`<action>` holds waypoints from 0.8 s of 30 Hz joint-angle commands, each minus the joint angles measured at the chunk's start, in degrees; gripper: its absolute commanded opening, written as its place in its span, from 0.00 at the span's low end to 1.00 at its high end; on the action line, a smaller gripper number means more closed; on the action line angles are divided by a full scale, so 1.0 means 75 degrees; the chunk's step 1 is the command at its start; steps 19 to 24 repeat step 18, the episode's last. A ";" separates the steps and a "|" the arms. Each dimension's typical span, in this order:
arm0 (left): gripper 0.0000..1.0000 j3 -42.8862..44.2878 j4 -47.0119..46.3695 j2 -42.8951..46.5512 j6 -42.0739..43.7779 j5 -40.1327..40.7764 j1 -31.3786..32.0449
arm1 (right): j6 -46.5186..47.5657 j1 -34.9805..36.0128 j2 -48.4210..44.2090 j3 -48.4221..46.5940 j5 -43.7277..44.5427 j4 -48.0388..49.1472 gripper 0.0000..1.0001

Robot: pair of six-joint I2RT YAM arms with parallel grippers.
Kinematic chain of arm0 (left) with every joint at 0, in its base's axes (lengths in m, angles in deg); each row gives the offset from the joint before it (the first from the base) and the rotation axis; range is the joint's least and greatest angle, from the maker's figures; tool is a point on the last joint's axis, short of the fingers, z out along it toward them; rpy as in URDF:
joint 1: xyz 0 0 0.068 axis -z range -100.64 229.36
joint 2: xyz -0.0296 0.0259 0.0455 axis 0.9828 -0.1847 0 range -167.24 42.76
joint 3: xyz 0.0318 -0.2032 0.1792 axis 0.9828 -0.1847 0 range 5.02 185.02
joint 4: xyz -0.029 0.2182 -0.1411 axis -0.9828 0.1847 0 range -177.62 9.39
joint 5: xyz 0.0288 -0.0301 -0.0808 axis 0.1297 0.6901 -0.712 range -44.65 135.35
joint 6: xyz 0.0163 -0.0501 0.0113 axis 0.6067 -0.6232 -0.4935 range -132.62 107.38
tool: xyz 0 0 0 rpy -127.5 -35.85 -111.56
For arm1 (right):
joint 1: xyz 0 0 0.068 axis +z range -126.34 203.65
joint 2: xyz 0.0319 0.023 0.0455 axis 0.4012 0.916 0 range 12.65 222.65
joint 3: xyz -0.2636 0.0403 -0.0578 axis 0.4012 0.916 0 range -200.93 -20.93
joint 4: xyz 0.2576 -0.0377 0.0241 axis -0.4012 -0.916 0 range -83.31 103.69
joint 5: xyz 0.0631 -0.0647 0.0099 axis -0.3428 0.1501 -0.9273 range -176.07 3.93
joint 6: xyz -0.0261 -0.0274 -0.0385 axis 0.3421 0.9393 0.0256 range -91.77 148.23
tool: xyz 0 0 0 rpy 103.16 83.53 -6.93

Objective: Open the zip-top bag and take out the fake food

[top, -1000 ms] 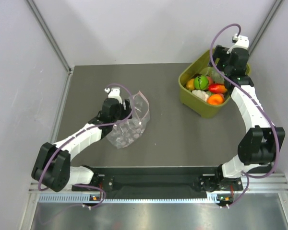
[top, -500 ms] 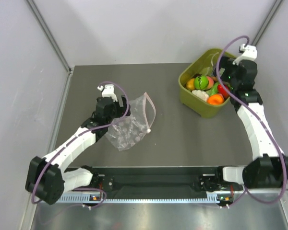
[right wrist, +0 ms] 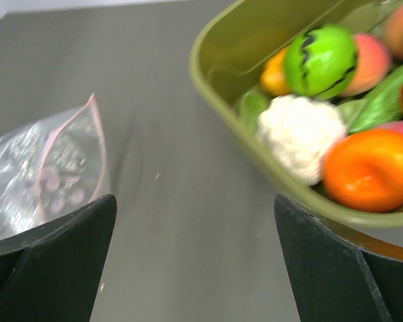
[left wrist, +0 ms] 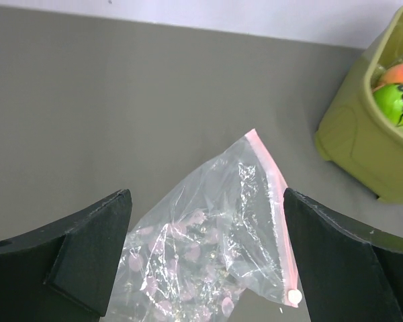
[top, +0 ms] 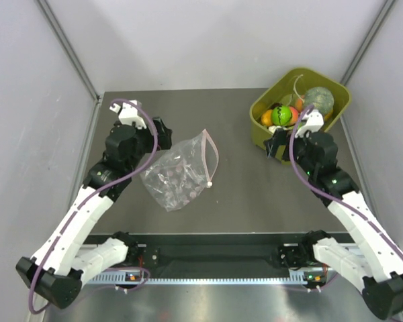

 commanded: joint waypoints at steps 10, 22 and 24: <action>0.99 0.1622 0.1769 0.0507 0.1009 0.0347 0.0002 | -0.0006 0.0717 -0.1234 0.0105 0.0446 -0.0805 1.00; 0.99 0.1798 0.1734 0.0496 0.1338 0.0407 0.0002 | 0.0205 0.0706 -0.1433 -0.0212 0.0774 -0.0946 1.00; 0.99 0.1798 0.1734 0.0496 0.1338 0.0407 0.0002 | 0.0205 0.0706 -0.1433 -0.0212 0.0774 -0.0946 1.00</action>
